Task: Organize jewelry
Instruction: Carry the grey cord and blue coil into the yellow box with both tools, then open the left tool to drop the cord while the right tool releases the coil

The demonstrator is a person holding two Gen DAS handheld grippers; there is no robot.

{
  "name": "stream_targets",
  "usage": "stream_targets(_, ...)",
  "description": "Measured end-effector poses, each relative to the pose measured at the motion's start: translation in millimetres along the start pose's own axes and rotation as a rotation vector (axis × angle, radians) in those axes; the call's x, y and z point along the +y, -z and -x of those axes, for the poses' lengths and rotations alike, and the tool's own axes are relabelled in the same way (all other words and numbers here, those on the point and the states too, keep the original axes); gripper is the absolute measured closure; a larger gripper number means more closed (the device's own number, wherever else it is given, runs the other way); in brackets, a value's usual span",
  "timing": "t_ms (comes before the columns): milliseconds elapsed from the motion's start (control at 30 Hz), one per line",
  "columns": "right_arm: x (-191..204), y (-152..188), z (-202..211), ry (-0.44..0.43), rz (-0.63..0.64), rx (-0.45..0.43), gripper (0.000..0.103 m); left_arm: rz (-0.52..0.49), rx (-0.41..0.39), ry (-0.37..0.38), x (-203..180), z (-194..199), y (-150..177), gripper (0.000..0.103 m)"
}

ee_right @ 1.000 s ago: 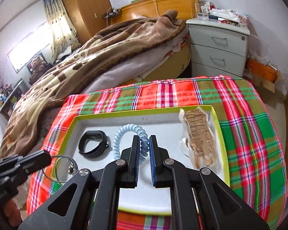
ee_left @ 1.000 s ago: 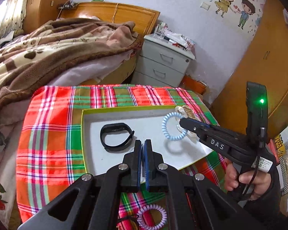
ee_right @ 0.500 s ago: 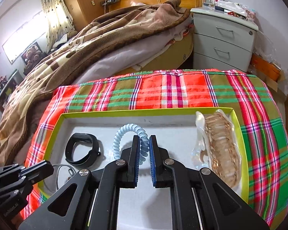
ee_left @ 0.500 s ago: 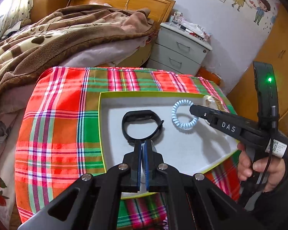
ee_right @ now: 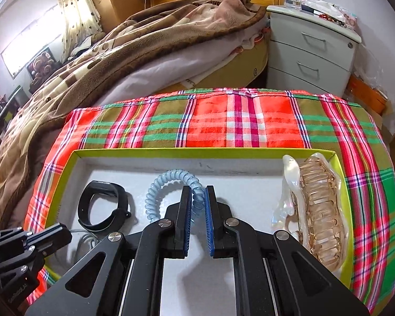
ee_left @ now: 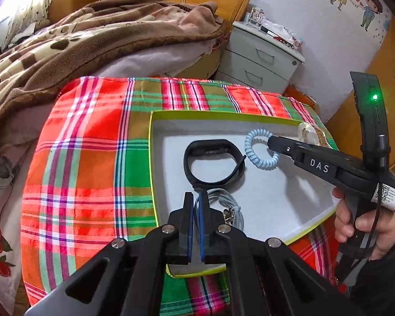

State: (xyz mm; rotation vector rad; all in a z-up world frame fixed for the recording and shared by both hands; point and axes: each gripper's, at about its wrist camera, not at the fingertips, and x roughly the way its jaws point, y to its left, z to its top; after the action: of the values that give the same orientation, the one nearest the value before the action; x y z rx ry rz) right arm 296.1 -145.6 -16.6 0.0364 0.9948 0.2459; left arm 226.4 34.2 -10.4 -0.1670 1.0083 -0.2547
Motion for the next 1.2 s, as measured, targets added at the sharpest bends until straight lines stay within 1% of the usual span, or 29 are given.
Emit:
stream_targets(33,-0.5,0.1,-0.1,-0.001,0.000,-0.002,0.093,0.002,0.004,0.006,0.1,-0.8,0.1,0.098)
stream_targets(167,0.8,-0.2,-2.4,0.010,0.009,0.002,0.092,0.009,0.012,-0.009,1.9,-4.5,-0.7,0.089)
stream_targets(333,1.2,-0.9,-3.9,0.014,0.008,-0.001,0.091,0.007,0.011,-0.006,2.0,-3.9,-1.8,0.088)
stream_targets(433,1.4,-0.9,-3.4,0.016,0.008,-0.005,0.086,0.001,0.008,-0.010,0.9,-3.0,-1.3,0.085)
stream_targets(500,0.9,-1.0,-2.2,0.014,0.005,-0.008,0.085,0.001,0.009,-0.004,-0.6,-2.9,-1.5,0.082)
stream_targets(567,0.0,-0.5,-0.1,0.013,-0.001,-0.015,0.083,0.003,0.008,0.000,-1.2,-2.3,-1.5,0.080)
stream_targets(633,-0.6,0.0,2.6,0.008,-0.003,-0.020,0.076,0.000,0.005,-0.001,-1.4,0.1,-0.8,0.078)
stream_targets(667,-0.6,0.6,4.5,0.006,-0.003,-0.023,0.074,-0.001,0.002,0.002,-1.8,1.6,-0.5,0.076)
stream_targets(800,1.6,3.7,16.1,0.003,0.001,-0.046,0.073,-0.006,-0.014,-0.002,-3.3,11.4,2.6,0.069)
stream_targets(933,4.8,11.2,36.0,-0.016,0.011,-0.084,0.073,-0.001,-0.044,0.002,-2.2,28.5,8.1,0.068)
stream_targets(1033,9.5,18.2,53.3,-0.029,0.022,-0.110,0.073,0.004,-0.065,0.005,1.6,43.2,13.8,0.065)
stream_targets(1200,21.1,37.8,77.0,-0.063,0.046,-0.142,0.073,0.008,-0.088,0.003,6.7,64.0,29.5,0.064)
